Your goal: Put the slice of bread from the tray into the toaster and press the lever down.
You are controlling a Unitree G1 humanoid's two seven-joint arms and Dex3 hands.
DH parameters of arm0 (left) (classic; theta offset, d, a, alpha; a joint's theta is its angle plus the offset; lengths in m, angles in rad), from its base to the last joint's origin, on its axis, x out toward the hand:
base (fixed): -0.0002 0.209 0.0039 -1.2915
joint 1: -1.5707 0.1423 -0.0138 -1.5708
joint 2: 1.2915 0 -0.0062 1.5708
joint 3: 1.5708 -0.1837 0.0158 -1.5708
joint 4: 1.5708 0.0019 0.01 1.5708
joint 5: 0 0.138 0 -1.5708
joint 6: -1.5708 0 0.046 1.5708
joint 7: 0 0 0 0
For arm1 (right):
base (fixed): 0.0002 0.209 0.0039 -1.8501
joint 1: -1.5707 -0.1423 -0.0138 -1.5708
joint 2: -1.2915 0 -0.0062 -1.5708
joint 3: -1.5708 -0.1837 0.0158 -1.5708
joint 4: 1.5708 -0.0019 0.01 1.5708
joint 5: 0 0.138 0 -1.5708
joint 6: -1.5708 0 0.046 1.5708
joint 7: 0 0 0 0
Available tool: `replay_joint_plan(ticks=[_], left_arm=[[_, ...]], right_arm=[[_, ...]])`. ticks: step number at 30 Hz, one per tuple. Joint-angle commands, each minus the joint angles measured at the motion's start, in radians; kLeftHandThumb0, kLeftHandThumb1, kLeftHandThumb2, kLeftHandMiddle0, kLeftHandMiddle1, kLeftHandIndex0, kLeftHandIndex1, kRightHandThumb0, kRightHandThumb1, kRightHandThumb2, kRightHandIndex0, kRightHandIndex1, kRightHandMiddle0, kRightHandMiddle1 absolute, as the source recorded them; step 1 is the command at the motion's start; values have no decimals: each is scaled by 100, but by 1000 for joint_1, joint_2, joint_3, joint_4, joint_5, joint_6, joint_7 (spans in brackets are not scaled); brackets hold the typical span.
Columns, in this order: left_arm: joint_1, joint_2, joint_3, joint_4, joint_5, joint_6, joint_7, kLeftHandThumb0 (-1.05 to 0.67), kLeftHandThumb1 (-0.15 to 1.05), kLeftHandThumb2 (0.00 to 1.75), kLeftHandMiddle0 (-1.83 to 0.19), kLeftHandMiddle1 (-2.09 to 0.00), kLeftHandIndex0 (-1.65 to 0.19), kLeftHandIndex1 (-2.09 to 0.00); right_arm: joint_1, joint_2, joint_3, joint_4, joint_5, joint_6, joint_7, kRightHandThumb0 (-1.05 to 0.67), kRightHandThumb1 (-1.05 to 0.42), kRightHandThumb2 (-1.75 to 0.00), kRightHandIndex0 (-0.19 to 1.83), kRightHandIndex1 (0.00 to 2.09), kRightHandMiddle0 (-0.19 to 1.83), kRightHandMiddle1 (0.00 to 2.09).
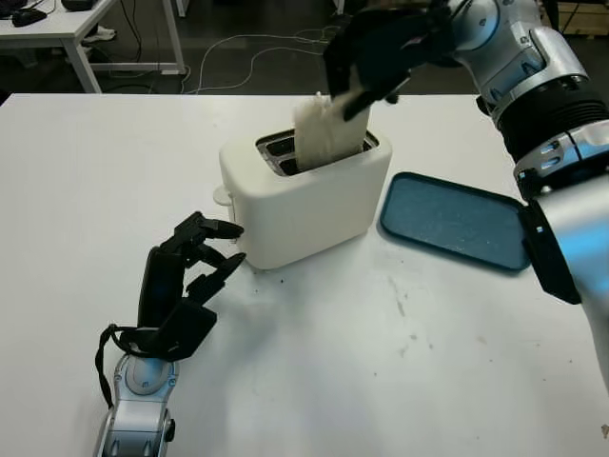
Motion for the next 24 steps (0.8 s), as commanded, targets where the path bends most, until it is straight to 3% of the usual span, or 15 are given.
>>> replay_joint_plan(ticks=[1, 13, 19, 24], left_arm=[[8, 1, -3, -2, 8, -11, 8, -21, 92, 15, -63, -147, -54, -103], [7, -2, -3, -2, 0, -9, 5, -20, 92, 15, -62, -147, -54, -103], [9, -2, -1, -8, 9, -5, 11, -21, 92, 15, -63, -147, -54, -104], [-1, 20, 29, -26, 12, -11, 8, -20, 92, 16, -63, -149, -54, -103]], right_arm=[[26, -24, 15, -21, -12, -27, 8, -82, -86, 0, 20, 50, 57, 1], [37, -38, 0, -23, -1, -17, 6, -80, -81, 0, 8, 44, 48, 0], [74, -76, -79, -80, 33, -42, -134, -81, -79, 0, 6, 47, 44, 0], [250, -131, -250, -183, 147, -197, -392, -68, -80, 0, 36, 37, 58, 2]])
